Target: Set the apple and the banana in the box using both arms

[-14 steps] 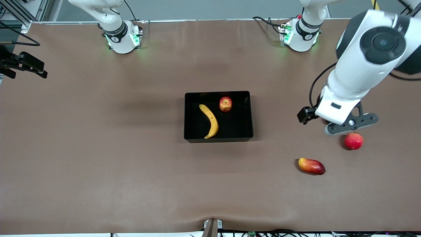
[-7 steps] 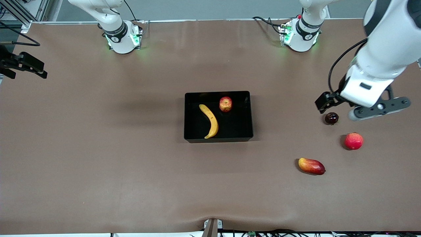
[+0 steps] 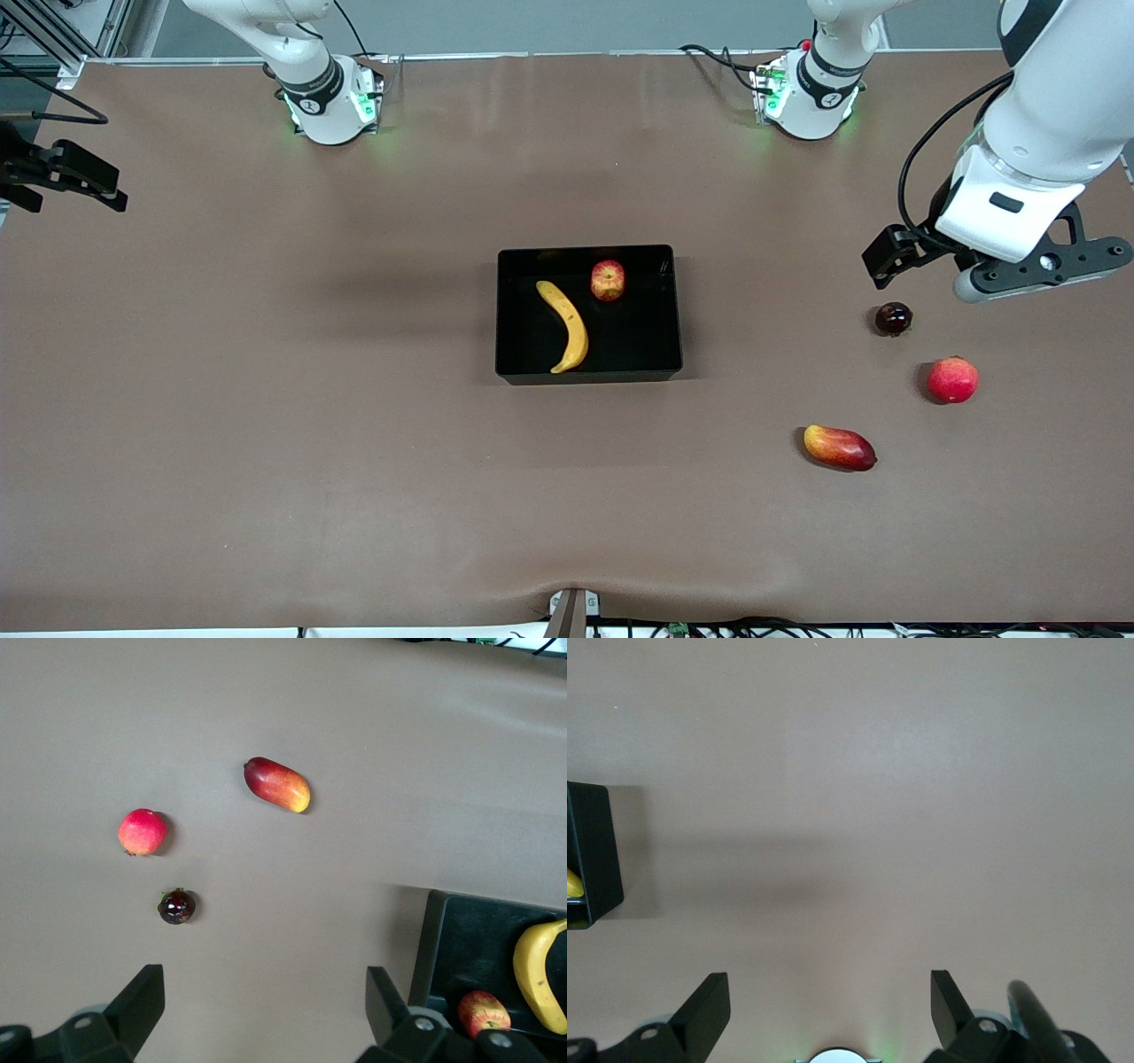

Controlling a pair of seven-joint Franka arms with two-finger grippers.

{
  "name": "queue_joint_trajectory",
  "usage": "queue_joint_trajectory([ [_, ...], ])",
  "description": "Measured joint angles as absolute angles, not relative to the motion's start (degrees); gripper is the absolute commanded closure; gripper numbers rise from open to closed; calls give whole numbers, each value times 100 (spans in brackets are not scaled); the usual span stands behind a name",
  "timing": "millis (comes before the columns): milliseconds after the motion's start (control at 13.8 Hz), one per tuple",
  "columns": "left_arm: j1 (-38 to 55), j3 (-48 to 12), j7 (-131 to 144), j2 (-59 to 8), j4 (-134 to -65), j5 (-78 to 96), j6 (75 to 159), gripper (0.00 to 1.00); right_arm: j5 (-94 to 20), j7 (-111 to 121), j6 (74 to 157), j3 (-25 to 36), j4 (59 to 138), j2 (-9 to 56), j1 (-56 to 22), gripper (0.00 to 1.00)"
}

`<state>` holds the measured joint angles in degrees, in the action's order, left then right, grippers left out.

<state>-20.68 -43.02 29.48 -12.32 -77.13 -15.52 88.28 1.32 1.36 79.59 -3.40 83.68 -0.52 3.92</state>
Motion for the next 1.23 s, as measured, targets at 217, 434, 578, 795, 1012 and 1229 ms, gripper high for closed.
queue_joint_trajectory([
  [217, -1816, -3614, 2287, -1042, -7737, -1145, 8818, 0, 132, 136, 7960, -341, 8368, -52, 392, 0],
  [434, -691, -1869, 1526, -641, -7982, -655, 8803, 0, 132, 136, 7961, -341, 8368, -52, 392, 0],
  [578, -423, -1448, 1456, -351, -8256, -460, 8777, 0, 132, 136, 7961, -340, 8368, -52, 392, 0],
  [795, -155, -1102, 1456, -32, -8600, -409, 8775, 0, 132, 136, 7961, -341, 8368, -52, 392, 0],
  [1012, -18, -1045, 1455, 165, -8820, -397, 8773, 0, 132, 136, 7961, -341, 8368, -52, 392, 0],
  [1229, 26, -979, 1455, 368, -8941, -397, 8773, 0, 132, 136, 7961, -341, 8368, -52, 392, 0],
])
